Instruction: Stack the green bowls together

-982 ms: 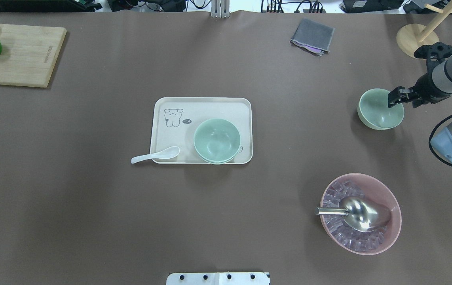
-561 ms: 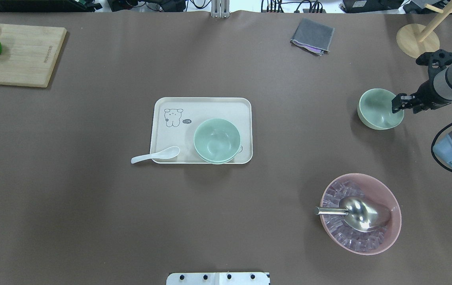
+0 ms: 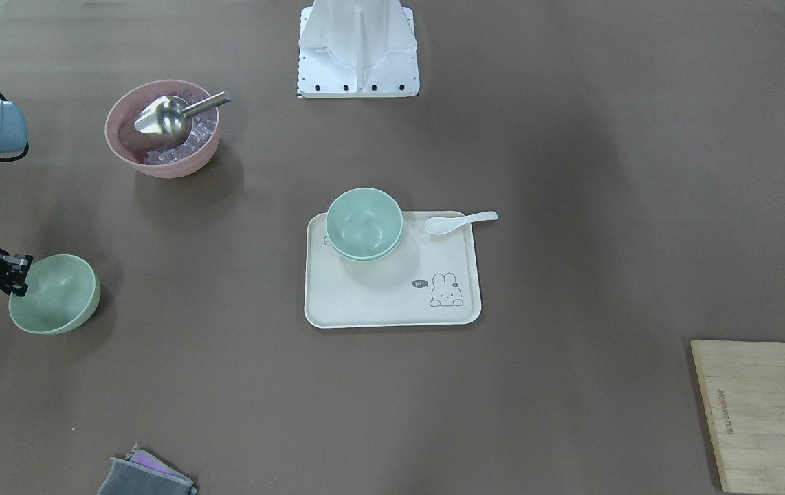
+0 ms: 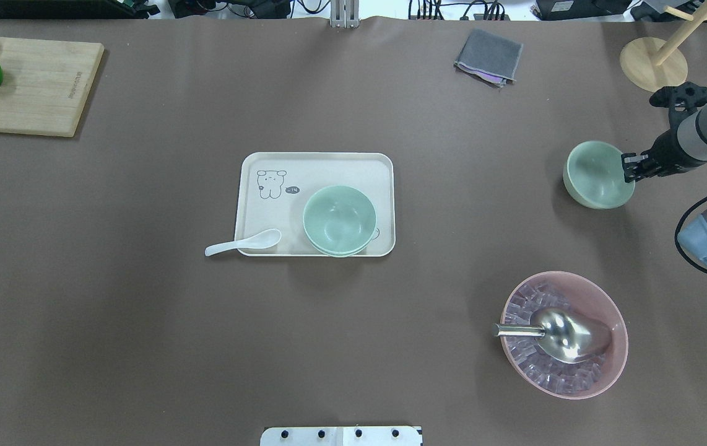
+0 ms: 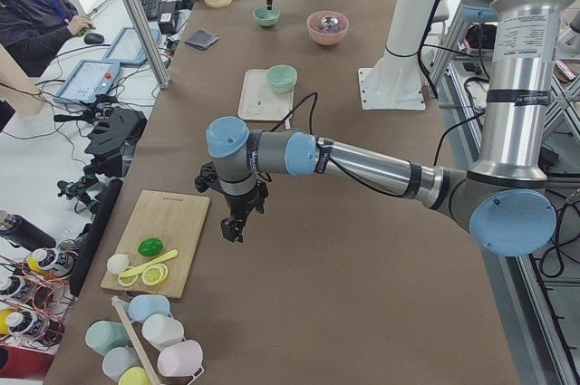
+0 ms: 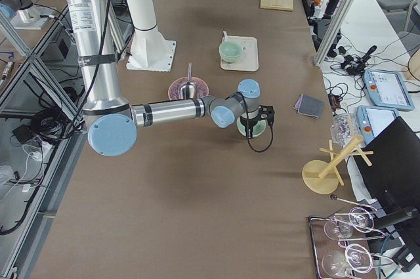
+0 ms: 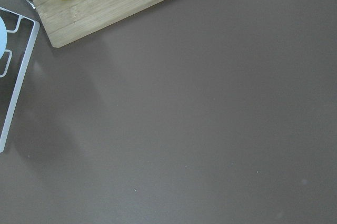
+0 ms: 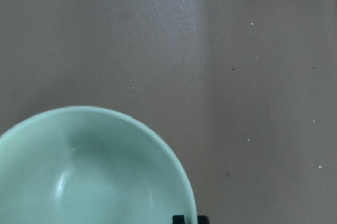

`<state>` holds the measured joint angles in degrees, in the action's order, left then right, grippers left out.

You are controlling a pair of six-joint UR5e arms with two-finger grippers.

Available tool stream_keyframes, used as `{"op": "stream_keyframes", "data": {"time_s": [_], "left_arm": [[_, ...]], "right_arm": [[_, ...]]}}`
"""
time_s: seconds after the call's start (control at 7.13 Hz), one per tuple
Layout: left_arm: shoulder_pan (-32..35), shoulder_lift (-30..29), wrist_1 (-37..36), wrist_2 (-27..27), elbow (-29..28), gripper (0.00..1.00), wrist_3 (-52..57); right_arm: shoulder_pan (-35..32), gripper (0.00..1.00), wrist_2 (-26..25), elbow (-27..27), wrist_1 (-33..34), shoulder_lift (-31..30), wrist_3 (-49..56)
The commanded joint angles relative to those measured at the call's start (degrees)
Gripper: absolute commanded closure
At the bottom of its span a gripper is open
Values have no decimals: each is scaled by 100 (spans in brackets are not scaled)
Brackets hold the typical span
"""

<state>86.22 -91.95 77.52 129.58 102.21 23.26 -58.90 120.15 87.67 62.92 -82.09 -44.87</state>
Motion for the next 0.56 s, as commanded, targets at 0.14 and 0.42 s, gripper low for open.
{"op": "stream_keyframes", "data": {"time_s": [0.14, 0.42], "left_arm": [[-9, 63, 0, 6, 18, 2, -23], [-9, 71, -9, 6, -34, 2, -31]], "right_arm": [[10, 100, 139, 432, 175, 96, 4], [-25, 100, 377, 1039, 1041, 463, -13]]}}
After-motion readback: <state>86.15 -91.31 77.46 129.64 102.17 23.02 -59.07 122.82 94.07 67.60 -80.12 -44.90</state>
